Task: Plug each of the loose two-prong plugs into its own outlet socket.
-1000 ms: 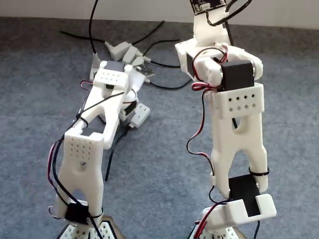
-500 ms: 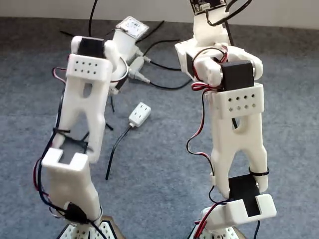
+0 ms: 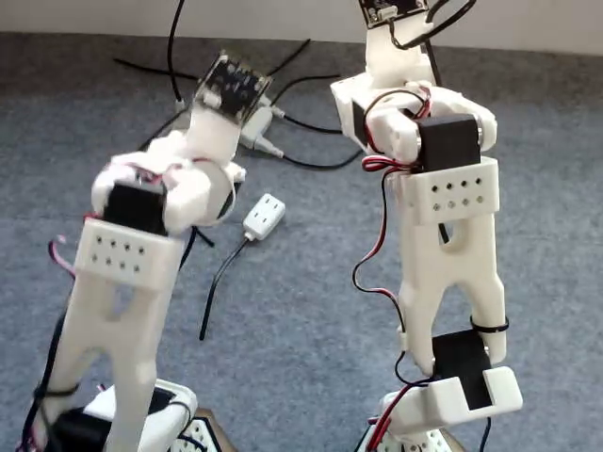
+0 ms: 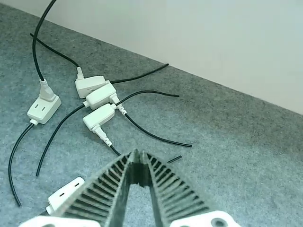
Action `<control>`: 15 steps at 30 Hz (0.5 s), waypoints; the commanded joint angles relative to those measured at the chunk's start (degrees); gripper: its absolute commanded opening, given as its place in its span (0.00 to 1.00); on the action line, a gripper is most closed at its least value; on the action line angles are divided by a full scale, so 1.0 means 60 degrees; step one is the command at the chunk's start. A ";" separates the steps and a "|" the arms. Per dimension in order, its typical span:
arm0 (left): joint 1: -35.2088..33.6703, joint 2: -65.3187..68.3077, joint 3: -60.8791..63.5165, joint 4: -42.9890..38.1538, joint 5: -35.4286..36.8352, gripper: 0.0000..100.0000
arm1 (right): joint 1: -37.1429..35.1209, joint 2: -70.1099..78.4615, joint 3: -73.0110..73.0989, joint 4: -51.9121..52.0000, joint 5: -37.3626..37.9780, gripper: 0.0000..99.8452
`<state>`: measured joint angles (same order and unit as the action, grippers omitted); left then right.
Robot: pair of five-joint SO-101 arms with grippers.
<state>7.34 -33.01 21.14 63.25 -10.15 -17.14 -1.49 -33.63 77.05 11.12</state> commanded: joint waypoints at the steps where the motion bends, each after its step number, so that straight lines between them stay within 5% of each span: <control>1: -0.0359 -0.1810 0.3304 -0.4059 0.1099 0.01 | 0.0110 -0.0505 -0.0476 0.0037 0.0059 0.01; 8: 0.0139 -0.3055 0.6542 -0.8689 0.2242 0.01 | -0.0418 -0.0725 -0.0623 0.0520 0.0044 0.01; 15: 0.1062 -0.3055 0.7597 -1.1634 0.2505 0.01 | -0.1370 -0.2088 -0.0623 0.1150 0.0044 0.01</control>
<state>10.86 -49.63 66.33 0.66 4.53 -23.30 -8.53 -34.33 83.47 11.12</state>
